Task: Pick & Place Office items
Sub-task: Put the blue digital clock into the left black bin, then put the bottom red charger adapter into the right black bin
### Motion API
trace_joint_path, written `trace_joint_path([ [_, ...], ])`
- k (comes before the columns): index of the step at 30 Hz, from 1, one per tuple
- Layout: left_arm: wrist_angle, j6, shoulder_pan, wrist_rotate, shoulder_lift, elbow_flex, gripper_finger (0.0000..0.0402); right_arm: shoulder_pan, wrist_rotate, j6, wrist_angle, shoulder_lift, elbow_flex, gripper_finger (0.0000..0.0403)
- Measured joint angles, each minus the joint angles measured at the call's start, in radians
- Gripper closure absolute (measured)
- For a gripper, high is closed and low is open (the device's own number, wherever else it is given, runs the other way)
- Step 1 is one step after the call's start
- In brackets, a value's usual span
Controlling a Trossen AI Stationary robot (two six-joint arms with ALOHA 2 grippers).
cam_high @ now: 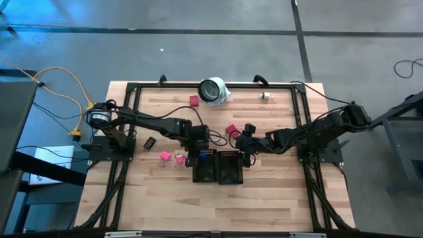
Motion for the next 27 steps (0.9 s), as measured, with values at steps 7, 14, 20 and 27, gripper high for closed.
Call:
trace_joint_path([
  [7, 0.005, -0.001, 0.000, -0.001, 0.001, 0.000, 0.0331, 0.000, 0.000, 0.000, -0.002, 0.000, 0.000, 0.0149],
  [14, 0.009, -0.001, 0.000, -0.009, -0.003, 0.003, 0.0303, 0.000, 0.000, 0.000, -0.003, 0.000, 0.000, 0.0149],
  [20, 0.010, 0.000, 0.000, -0.012, -0.003, 0.021, 0.0261, 0.000, -0.003, 0.002, -0.005, 0.000, 0.000, 0.0149],
  [27, -0.001, 0.010, 0.000, -0.012, -0.011, 0.054, 0.0243, 0.000, -0.023, 0.004, -0.009, 0.000, 0.000, 0.0149],
])
